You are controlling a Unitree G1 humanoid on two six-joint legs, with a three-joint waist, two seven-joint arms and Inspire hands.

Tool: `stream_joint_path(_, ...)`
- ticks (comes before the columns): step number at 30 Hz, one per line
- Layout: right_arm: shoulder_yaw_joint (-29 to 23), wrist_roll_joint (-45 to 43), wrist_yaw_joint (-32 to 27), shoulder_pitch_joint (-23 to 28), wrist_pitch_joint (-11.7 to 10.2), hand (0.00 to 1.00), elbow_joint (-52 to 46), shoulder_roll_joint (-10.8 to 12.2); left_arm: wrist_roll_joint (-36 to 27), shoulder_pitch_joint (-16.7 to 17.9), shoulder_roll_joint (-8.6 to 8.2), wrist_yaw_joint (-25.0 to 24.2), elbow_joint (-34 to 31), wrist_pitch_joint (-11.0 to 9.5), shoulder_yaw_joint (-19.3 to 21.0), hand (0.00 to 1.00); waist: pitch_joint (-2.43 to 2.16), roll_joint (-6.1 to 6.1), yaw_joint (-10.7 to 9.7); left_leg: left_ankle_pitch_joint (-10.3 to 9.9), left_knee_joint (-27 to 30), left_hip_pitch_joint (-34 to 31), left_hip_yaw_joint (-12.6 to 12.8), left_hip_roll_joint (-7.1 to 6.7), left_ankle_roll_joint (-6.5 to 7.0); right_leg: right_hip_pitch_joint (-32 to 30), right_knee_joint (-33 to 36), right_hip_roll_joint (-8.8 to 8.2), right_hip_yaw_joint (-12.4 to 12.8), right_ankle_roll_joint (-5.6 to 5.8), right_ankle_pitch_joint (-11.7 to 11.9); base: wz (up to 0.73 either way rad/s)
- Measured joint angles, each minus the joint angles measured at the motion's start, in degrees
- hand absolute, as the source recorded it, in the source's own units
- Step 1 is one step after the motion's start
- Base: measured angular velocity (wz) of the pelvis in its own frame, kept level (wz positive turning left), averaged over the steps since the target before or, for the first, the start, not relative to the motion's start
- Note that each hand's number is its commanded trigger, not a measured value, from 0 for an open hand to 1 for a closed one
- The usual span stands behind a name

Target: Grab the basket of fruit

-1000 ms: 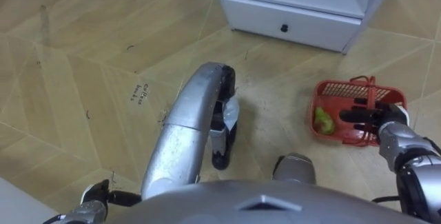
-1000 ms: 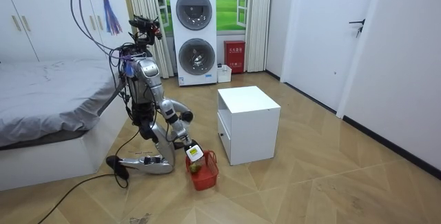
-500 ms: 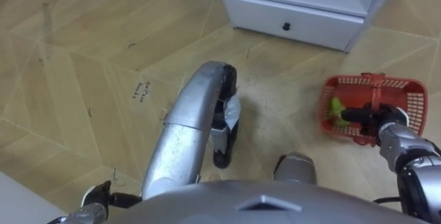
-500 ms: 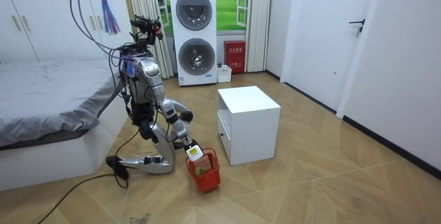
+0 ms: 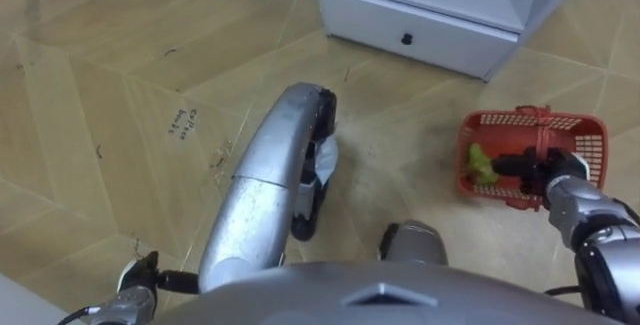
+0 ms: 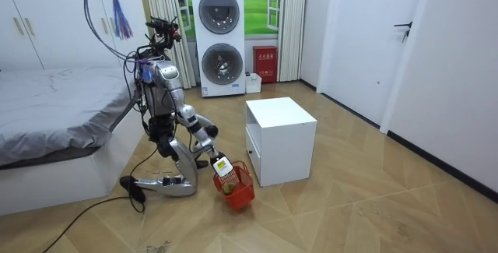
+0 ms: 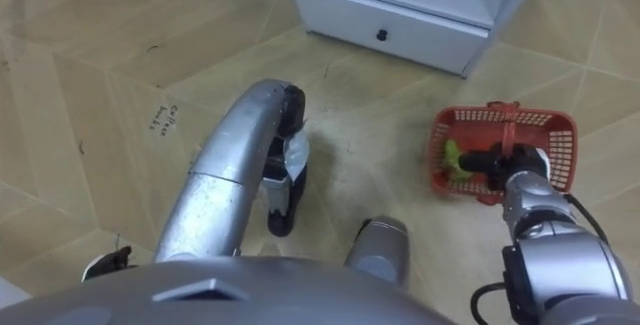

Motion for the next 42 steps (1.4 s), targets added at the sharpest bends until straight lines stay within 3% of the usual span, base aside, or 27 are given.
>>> stream_joint_path(7, 0.1, -3.1, -1.5, -1.8, 0.0, 1.0, -9.8, 0.0, -0.1, -5.6, 0.47, 1.3, -0.3, 0.3, 2.8, 0.0, 0.1, -0.33, -2.3, -0.7, 1.8, 0.1, -1.2, -0.09, 1.33, 1.0, -0.2, 1.16, 0.7, 0.3, -0.3, -0.07)
stream_joint_path(9, 0.2, -4.1, -2.0, -3.2, 0.3, 1.0, -11.6, 0.0, 0.0, -7.1, 0.62, 1.9, -1.3, 0.4, 3.2, 0.0, 0.06, -0.36, -3.0, -0.9, 1.6, 0.5, -1.0, 0.2, 2.0, 1.1, -1.2, 2.05, 1.5, 0.61, -1.1, -0.11)
stream_joint_path(10, 0.7, -4.3, -2.3, -3.8, 0.3, 1.0, -12.4, 0.0, -0.1, -7.7, 0.59, 2.3, -1.5, 0.6, 3.1, 0.0, 0.07, -0.23, -3.0, -0.9, 0.9, 1.4, -1.0, 0.96, 2.45, 1.0, -2.8, 3.4, 2.5, 0.58, -1.2, -0.28)
stream_joint_path(12, 1.3, -3.8, -2.4, -3.8, 1.0, 1.0, -14.3, 0.1, 0.0, -8.0, 0.38, 2.5, -2.8, 1.4, 3.5, 0.0, -0.05, 0.12, -2.9, -0.6, -2.7, 4.0, -1.0, 2.1, 2.96, 1.2, -8.4, 5.37, 3.7, 0.59, -1.2, -0.4)
stream_joint_path(14, 1.9, -3.7, -2.3, -3.8, 2.7, 1.0, -18.7, 0.1, 0.0, -5.7, -0.44, 2.5, -5.8, 2.4, 4.4, 0.0, -0.59, 1.02, -2.8, 1.0, -13.3, 9.6, -1.1, 4.26, 2.95, 1.6, -23.5, 7.41, 5.7, 0.23, -0.9, -0.76)
stream_joint_path(15, 2.1, -3.7, -2.3, -3.8, 3.0, 1.0, -19.9, 0.1, 0.0, -4.9, -0.58, 2.5, -5.9, 2.5, 5.0, 0.0, -0.6, 1.03, -2.7, 1.8, -16.9, 11.6, -1.0, 4.74, 2.97, 2.3, -28.5, 7.67, 6.1, 0.15, -0.4, -0.88)
stream_joint_path(16, 2.2, -4.1, -2.5, -3.4, 3.2, 1.0, -22.1, 0.4, 0.0, -3.5, -0.89, 2.6, -5.9, 3.0, 6.7, 0.0, -0.72, 1.27, -3.0, 3.5, -24.0, 15.8, -0.6, 5.21, 3.18, 4.1, -38.4, 8.08, 6.1, -0.19, 2.8, -0.77)
stream_joint_path(17, 2.1, -4.6, -3.1, -2.0, 3.6, 1.0, -25.0, 0.4, 0.0, -2.0, -1.15, 3.3, -6.1, 3.1, 7.8, 0.0, -0.81, 1.46, -3.2, 5.4, -31.6, 20.9, 0.2, 5.76, 3.6, 5.9, -47.0, 8.6, 6.1, 0.7, 9.4, -0.67)
stream_joint_path(18, 2.1, -4.5, -3.3, -1.2, 3.8, 1.0, -26.2, 0.5, -0.1, -1.4, -1.15, 3.8, -6.2, 3.1, 8.0, 0.0, -0.82, 1.49, -3.2, 6.4, -36.0, 23.6, 0.5, 5.75, 3.65, 6.4, -50.6, 8.73, 6.0, 0.94, 14.1, -0.46)
stream_joint_path(19, 1.7, -5.7, -3.9, 0.6, 4.3, 1.0, -28.2, 0.6, 0.0, -0.5, -1.12, 4.9, -7.1, 3.1, 8.2, 0.0, -0.94, 1.78, -3.1, 8.8, -44.6, 28.8, -0.2, 5.61, 3.23, 6.3, -55.7, 9.2, 5.7, 2.18, 25.4, -0.36)
stream_joint_path(20, 1.4, -7.8, -4.5, 1.6, 4.7, 1.0, -29.6, 0.9, -0.2, -0.6, -0.89, 6.3, -7.9, 2.5, 8.0, 0.0, -0.95, 1.92, -2.5, 11.7, -52.1, 33.3, -1.1, 5.68, 3.35, 4.5, -56.9, 9.51, 5.3, 2.21, 27.8, -0.45)
stream_joint_path(21, 1.4, -8.9, -4.6, 1.9, 4.9, 1.0, -30.1, 0.9, -0.7, -0.6, -0.87, 6.9, -7.6, 2.1, 7.7, 0.0, -0.91, 1.98, -2.1, 13.1, -55.3, 35.5, -1.7, 5.74, 3.17, 2.9, -56.9, 9.6, 4.9, 2.07, 26.2, -0.75)
stream_joint_path(22, 1.1, -11.6, -4.5, 2.8, 5.0, 1.0, -31.8, 0.9, -1.2, -0.8, -1.38, 7.6, -6.8, 0.9, 7.5, 0.0, -0.93, 2.85, -0.8, 15.0, -61.5, 40.3, -4.2, 5.75, 2.26, -0.8, -57.8, 10.09, 3.5, 1.34, 23.0, -0.91)
stream_joint_path(23, 1.1, -13.9, -4.6, 3.9, 5.0, 1.0, -34.0, 1.0, -1.2, -0.6, -1.99, 8.3, -6.7, 0.0, 7.6, 0.0, -1.08, 4.25, -0.7, 16.9, -66.4, 44.8, -7.9, 5.84, 1.24, -3.5, -62.2, 11.06, 1.3, 0.64, 21.0, -0.84)
stream_joint_path(24, 1.1, -14.9, -4.6, 4.5, 5.0, 1.0, -35.4, 1.1, -1.2, -0.6, -2.14, 8.5, -6.7, -0.2, 7.7, 0.0, -1.07, 4.95, -1.2, 17.9, -67.9, 46.5, -9.9, 6.02, 1.04, -4.5, -66.0, 11.72, 0.2, 0.38, 20.5, -0.57)
stream_joint_path(25, 1.9, -16.2, -5.2, 5.8, 5.0, 1.0, -38.5, 1.3, -1.2, -0.4, -2.12, 8.6, -6.6, -0.5, 8.0, 0.0, -0.92, 5.91, -2.8, 20.0, -66.5, 47.6, -11.1, 6.93, 1.16, -5.8, -77.7, 13.14, -1.8, -0.37, 20.8, -0.26)
stream_joint_path(26, 2.3, -17.8, -5.8, 7.0, 5.0, 1.0, -41.5, 2.6, -1.2, 0.5, -1.52, 8.6, -6.6, -1.3, 9.2, 0.0, -0.68, 5.59, -4.8, 22.3, -59.5, 46.0, -8.0, 8.12, 1.36, -4.3, -92.5, 14.33, -1.5, -1.06, 25.1, -0.19)
stream_joint_path(27, 2.1, -17.9, -6.3, 8.1, 5.0, 1.0, -43.1, 3.0, -1.3, 0.7, -1.71, 8.7, -6.2, -1.6, 9.3, 0.0, -0.51, 6.09, -5.3, 21.2, -56.4, 45.0, -6.1, 9.15, 1.2, -3.3, -92.1, 14.2, -2.7, -3.04, 25.4, -0.17)
stream_joint_path(28, 1.7, -15.4, -7.7, 9.8, 5.0, 1.0, -45.2, 3.2, -1.9, 0.9, -2.59, 8.6, -6.3, -1.7, 8.6, 0.0, -0.78, 6.65, -5.6, 19.6, -59.6, 44.6, -5.8, 9.09, 0.0, -1.2, -91.6, 14.65, -4.8, -3.27, 25.3, -0.34)
stream_joint_path(29, 1.7, -12.9, -8.0, 9.8, 5.0, 1.0, -47.0, 3.7, -2.2, 0.9, -2.92, 7.9, -6.5, -1.7, 7.9, 0.0, -0.88, 6.79, -5.3, 20.7, -66.9, 43.8, -4.7, 8.0, 0.11, 0.8, -92.2, 14.75, -5.8, -3.13, 25.2, -0.41)
stream_joint_path(30, 1.7, -12.0, -8.0, 9.8, 4.9, 1.0, -48.6, 3.8, -2.3, 0.9, -2.95, 7.7, -6.7, -1.6, 7.4, 0.0, -0.88, 6.77, -5.0, 23.3, -71.6, 43.5, -4.2, 7.59, 0.92, 1.7, -92.4, 14.75, -6.3, -2.68, 24.9, -0.46)
stream_joint_path(31, 1.6, -10.7, -7.8, 9.9, 4.6, 1.0, -51.3, 4.7, -2.4, 1.4, -2.75, 7.4, -7.0, -1.4, 7.4, 0.0, -1.21, 5.38, -4.4, 28.3, -75.0, 44.1, -3.0, 6.96, 3.17, 4.3, -93.5, 14.22, -6.8, -1.7, 23.4, -0.04)
stream_joint_path(32, 1.5, -10.7, -7.7, 10.9, 4.5, 1.0, -54.7, 4.7, -2.4, 1.5, -2.97, 7.5, -7.1, -1.3, 7.1, 0.0, -1.84, 4.29, -4.6, 28.9, -77.7, 46.8, -3.6, 5.35, 3.61, 7.2, -96.2, 13.31, -7.4, -1.33, 23.3, 0.23)
stream_joint_path(34, -0.7, -10.5, -7.8, 10.8, 4.0, 1.0, -58.7, 4.7, -2.1, 1.5, -3.41, 7.4, -7.6, -1.3, 6.3, 0.0, -1.9, 4.1, -4.2, 29.0, -80.0, 49.8, -3.8, 4.04, 3.82, 10.9, -99.9, 13.15, -7.5, -0.76, 23.7, 0.61)
stream_joint_path(38, -1.5, -10.0, -7.5, 8.4, 2.0, 1.0, -63.1, 4.8, -2.0, 3.9, -3.37, 8.5, -9.5, 1.3, 6.3, 0.0, -2.02, 3.77, -2.2, 29.1, -83.2, 54.3, -5.5, 1.72, 3.92, 18.0, -107.5, 13.16, -7.0, -0.01, 24.0, 0.32)
stream_joint_path(42, -0.7, -10.0, -5.5, 8.3, 1.9, 1.0, -64.4, 4.8, -2.0, 5.2, -3.49, 8.6, -9.8, 1.8, 6.5, 0.0, -1.93, 3.59, -1.3, 29.1, -84.9, 56.9, -6.4, 1.43, 3.86, 20.7, -109.2, 13.18, -8.2, -0.07, 23.9, 0.21)
